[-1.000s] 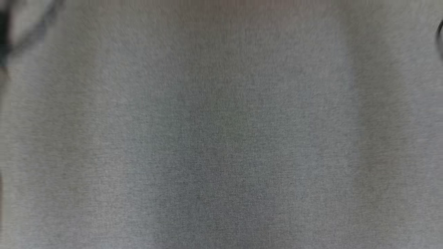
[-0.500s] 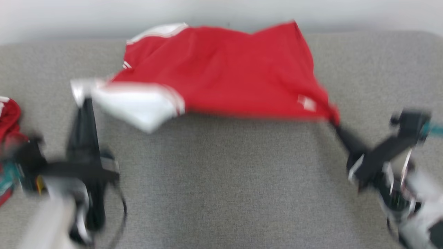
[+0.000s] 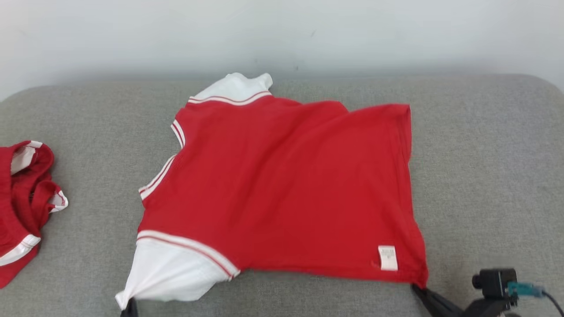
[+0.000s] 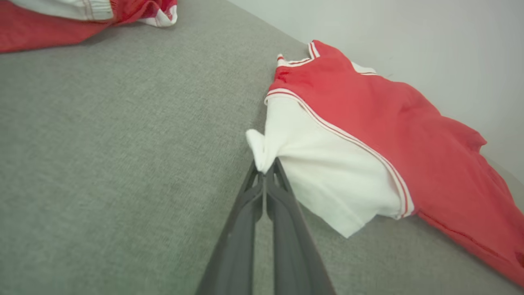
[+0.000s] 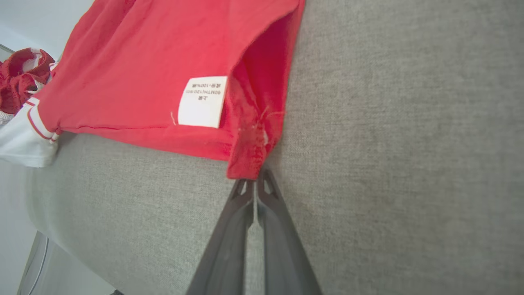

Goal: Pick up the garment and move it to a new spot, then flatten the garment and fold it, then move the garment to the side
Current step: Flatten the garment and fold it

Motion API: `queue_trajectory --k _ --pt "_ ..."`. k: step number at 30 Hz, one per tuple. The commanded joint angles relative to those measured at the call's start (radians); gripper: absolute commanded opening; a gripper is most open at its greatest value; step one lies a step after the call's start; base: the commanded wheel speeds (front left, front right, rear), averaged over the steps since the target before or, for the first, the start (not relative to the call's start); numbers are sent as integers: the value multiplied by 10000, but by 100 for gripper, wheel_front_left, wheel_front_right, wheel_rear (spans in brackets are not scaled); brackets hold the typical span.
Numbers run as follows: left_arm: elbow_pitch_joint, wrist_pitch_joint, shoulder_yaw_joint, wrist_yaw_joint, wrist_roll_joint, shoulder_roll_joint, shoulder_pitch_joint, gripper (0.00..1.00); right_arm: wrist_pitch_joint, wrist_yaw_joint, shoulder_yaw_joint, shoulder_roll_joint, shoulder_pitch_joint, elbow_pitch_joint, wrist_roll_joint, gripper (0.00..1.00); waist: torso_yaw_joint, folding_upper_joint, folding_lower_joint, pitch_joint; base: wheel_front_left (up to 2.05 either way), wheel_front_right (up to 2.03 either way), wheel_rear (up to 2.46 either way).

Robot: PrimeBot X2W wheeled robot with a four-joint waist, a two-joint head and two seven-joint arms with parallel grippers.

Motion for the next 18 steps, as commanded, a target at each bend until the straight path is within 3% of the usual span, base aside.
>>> queue_trajectory --k 1,14,15,16,17,18 --pt "165 -60 147 -105 249 -27 200 0 -96 9 -49 -41 279 116 -217 0 77 3 2 -156 0 0 0" --pt "537 -60 1163 -799 1238 -803 592 0 -32 9 -772 251 1350 -260 -260 1 44 3 2 -542 0 0 0" --pt "560 -60 1196 -808 1296 -836 566 0 -60 9 -779 210 1338 -256 -445 29 21 3 2 -539 0 0 0" --pt "600 -60 1214 -869 1354 -867 530 0 -19 9 -755 202 1324 -213 -570 38 1 3 2 -533 0 0 0" --pt "600 -60 1214 -869 1354 -867 530 0 -19 9 -755 202 1324 -213 -570 38 1 3 2 -533 0 0 0" --pt "639 -60 1217 -903 1395 -897 488 0 -47 9 -736 203 1292 -211 -726 62 -16 3 2 -531 0 0 0"
